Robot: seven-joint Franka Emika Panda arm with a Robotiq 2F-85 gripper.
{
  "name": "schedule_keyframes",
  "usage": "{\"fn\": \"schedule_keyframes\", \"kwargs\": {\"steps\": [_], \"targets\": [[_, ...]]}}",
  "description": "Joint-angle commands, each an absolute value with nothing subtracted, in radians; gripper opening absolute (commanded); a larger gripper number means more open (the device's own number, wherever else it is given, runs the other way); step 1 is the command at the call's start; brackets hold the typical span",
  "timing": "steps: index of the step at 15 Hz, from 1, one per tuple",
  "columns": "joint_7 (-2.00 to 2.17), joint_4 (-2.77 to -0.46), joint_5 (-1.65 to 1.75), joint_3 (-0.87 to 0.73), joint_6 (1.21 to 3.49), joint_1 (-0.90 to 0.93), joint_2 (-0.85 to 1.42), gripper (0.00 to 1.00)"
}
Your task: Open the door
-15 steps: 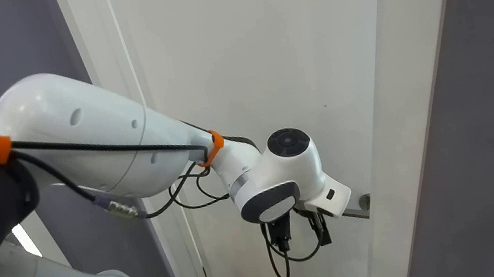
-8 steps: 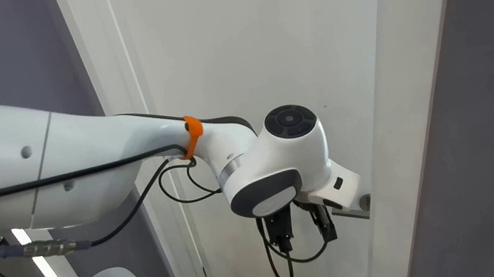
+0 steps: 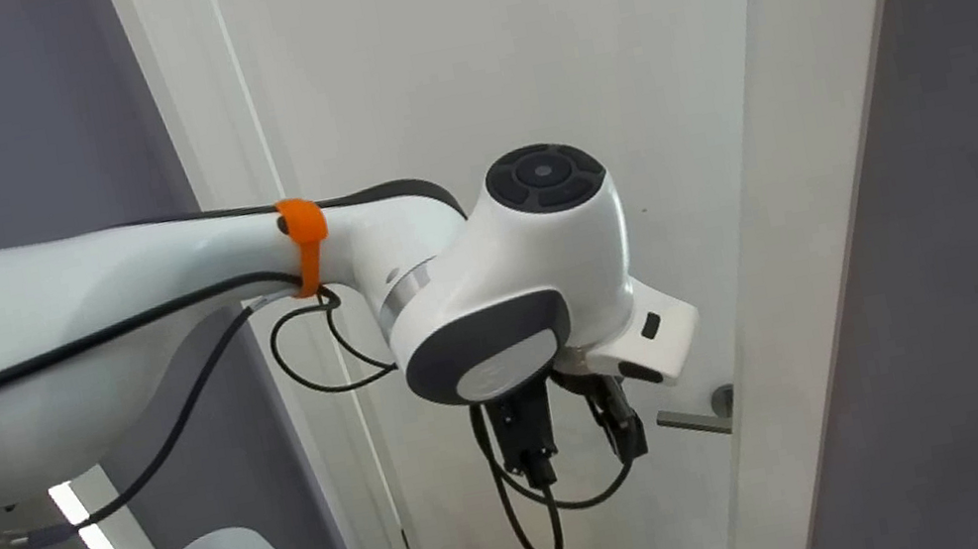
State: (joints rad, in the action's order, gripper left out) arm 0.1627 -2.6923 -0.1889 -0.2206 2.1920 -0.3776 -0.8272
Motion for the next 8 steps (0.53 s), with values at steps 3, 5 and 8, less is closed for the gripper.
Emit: {"fn": "schedule_keyframes", "kwargs": {"steps": [3,5,8], "targets": [[0.146,-2.678,-0.159,-0.224,2.127,-0.377,-0.880,1.00],[0.157,-2.683,-0.179,-0.227,2.155,-0.369,-0.859,1.00],[0.157,-2.685,-0.179,-0.227,2.155,-0.369,-0.859,1.00]]}}
